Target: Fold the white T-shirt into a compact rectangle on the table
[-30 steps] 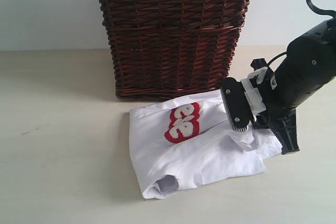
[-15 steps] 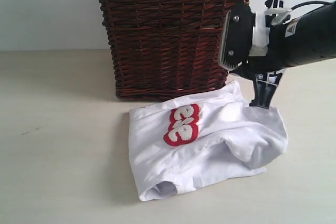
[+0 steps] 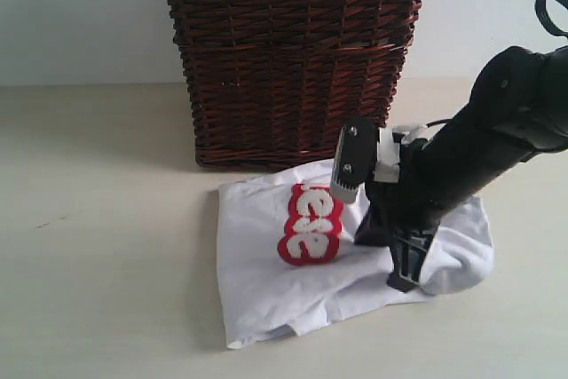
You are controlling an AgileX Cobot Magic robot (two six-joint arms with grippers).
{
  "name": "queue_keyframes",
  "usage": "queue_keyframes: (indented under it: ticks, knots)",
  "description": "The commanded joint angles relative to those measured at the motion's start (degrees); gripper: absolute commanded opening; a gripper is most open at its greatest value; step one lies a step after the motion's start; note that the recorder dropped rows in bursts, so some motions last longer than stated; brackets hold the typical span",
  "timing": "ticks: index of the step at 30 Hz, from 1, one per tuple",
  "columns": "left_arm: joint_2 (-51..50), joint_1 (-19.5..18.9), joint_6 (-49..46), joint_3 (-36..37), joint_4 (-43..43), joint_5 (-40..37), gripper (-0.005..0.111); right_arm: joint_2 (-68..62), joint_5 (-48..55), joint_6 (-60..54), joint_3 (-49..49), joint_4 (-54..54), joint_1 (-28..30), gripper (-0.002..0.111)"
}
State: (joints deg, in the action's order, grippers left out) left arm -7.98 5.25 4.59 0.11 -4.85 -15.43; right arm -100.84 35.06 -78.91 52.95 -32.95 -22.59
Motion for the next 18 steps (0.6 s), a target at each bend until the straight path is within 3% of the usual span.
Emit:
queue_keyframes:
  ticks: [1, 4, 7, 11, 18]
  knots:
    - [0.29, -0.13, 0.11, -0.11, -0.08, 0.14, 0.0, 0.12, 15.36, -0.92, -0.01, 5.9, -0.08, 0.0]
    - [0.29, -0.13, 0.11, -0.11, -0.08, 0.14, 0.0, 0.12, 23.13, -0.92, -0.01, 10.03, -0.08, 0.0]
    - [0.29, -0.13, 0.11, -0.11, -0.08, 0.14, 0.0, 0.69, 22.57, -0.65, -0.01, 11.19, -0.08, 0.0]
    - [0.29, -0.13, 0.11, -0.11, -0.08, 0.14, 0.0, 4.89, 15.16, -0.33, -0.01, 8.82, -0.08, 0.0]
    - [0.29, -0.13, 0.11, -0.11, -0.08, 0.14, 0.0, 14.08, -8.21, 2.71, -0.01, 8.93, 0.66, 0.001]
